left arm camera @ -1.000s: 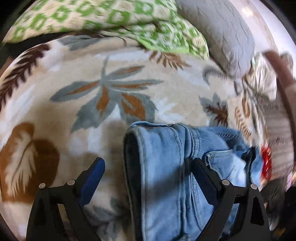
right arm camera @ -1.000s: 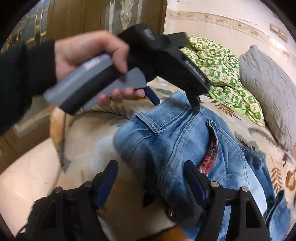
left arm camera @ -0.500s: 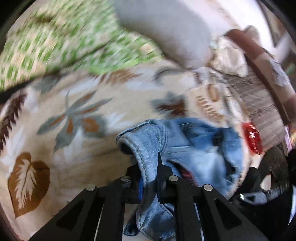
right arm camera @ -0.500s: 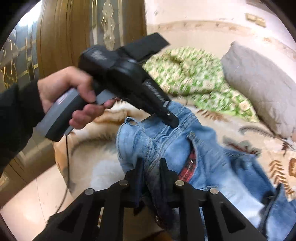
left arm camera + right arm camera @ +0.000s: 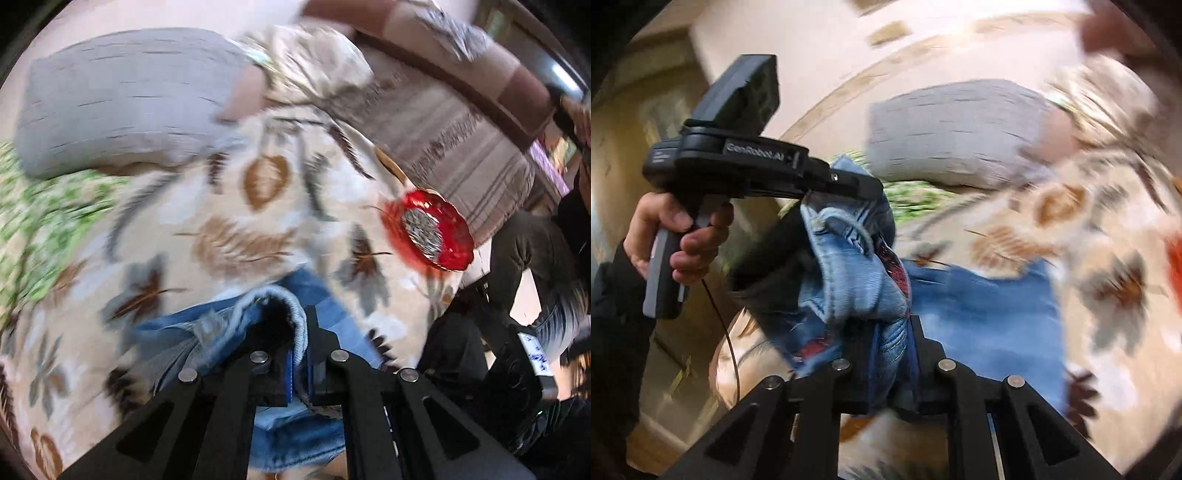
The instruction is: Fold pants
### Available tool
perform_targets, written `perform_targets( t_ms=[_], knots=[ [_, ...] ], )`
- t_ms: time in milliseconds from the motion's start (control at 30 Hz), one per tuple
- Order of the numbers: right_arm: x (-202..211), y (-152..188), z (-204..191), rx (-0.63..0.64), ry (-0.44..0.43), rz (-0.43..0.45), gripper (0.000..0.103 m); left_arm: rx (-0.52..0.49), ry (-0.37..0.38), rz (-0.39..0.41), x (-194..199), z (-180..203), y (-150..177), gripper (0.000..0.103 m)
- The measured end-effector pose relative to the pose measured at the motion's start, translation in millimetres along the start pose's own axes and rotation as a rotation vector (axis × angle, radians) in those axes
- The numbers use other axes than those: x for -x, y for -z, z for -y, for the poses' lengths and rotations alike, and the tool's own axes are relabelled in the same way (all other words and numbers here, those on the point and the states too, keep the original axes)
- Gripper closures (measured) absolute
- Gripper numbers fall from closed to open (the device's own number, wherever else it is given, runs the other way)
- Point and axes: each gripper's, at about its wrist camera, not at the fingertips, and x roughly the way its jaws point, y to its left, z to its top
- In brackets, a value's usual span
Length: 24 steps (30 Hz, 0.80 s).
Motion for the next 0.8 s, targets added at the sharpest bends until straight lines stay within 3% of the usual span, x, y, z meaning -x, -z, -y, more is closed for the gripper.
perform_targets(
  t_ms=[100,233,300,367,400,433,467,500,533,567,600,667,800],
  knots=[
    [8.5,7.7,48.6,-0.139,0.039,-0.002,0.089,-0.015,-0.012,-0.082,-56.2,29.6,-20.7,0.099],
    [-3.1,27.3,109.6,-0.307,0.100,-0.063,0.089,0.000,-0.069,-0.212,-134.6,39.9,-27.3,0.098],
    [-15.6,36.6,130.6,-0.396,0.080,-0.115,0.089,0.003,-0.112,-0.262,-160.3,39.8,-24.7,0.098],
    [-15.6,35.9,135.4,-0.420,0.067,-0.114,0.087,0.022,-0.121,-0.268,-166.8,39.6,-27.0,0.095],
    [-15.5,32.9,133.6,-0.408,0.068,-0.122,0.086,0.049,-0.103,-0.259,-159.6,37.6,-28.8,0.090],
    [-14.3,30.6,131.8,-0.396,0.070,-0.128,0.083,0.071,-0.080,-0.245,-149.3,37.1,-30.3,0.071],
    [-11.1,28.8,130.0,-0.386,0.075,-0.133,0.076,0.090,-0.042,-0.217,-133.8,38.1,-31.7,0.043],
    [-8.0,26.6,128.8,-0.378,0.079,-0.133,0.071,0.104,0.002,-0.167,-109.9,39.5,-32.3,0.031],
    [-2.4,24.3,127.4,-0.372,0.084,-0.126,0.058,0.113,0.028,-0.111,-85.9,39.9,-31.0,0.019],
    [4.3,24.7,125.6,-0.365,0.085,-0.112,0.039,0.115,0.042,-0.053,-61.1,39.4,-28.7,0.018],
    [12.1,22.7,122.9,-0.354,0.085,-0.089,0.033,0.111,0.045,-0.003,-35.5,37.4,-24.3,0.017],
    [29.5,15.8,114.3,-0.307,0.091,-0.039,0.032,0.117,0.020,0.050,-0.3,28.9,-13.2,0.011],
    [44.6,4.9,91.6,-0.212,0.075,-0.030,0.032,0.132,-0.078,0.101,44.8,-4.7,38.1,0.008]
  ],
)
